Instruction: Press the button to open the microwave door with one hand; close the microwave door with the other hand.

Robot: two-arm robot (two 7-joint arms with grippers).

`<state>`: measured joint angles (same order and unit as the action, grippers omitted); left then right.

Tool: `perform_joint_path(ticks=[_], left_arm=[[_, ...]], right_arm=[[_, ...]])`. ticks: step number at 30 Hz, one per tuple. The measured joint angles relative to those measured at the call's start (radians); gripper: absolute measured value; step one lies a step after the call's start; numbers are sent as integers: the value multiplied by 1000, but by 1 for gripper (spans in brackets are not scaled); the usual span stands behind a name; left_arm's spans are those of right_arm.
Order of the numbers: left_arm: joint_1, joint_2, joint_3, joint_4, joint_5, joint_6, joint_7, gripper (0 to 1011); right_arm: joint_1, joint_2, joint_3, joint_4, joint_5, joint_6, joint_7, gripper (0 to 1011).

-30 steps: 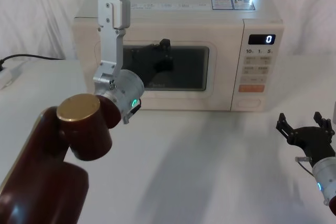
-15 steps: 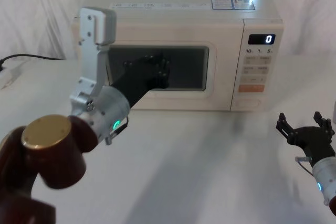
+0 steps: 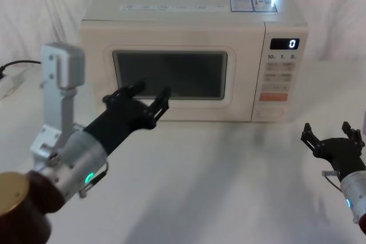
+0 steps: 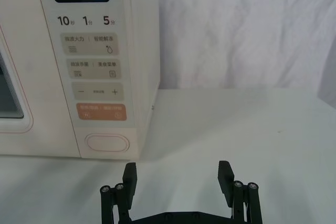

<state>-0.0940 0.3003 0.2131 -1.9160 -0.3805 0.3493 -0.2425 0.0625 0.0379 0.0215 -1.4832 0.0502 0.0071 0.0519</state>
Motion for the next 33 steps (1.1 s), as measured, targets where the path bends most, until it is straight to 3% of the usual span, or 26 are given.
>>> perform_joint_path(ticks=[8,15,25,33], left_arm=[[95,53,-45,-38,-25,-49,11,852],[172,90,-74,-47,-25,-110,26,1001],[261,92,-135,-43,-14,-191,60,1001],[301,76,-169,-23,13,-238,79,1001]], right_arm=[[0,0,0,0,0,0,0,1002],[0,0,0,0,0,0,0,1002],[0,0,0,0,0,0,0,1002],[0,0,0,0,0,0,0,1002]])
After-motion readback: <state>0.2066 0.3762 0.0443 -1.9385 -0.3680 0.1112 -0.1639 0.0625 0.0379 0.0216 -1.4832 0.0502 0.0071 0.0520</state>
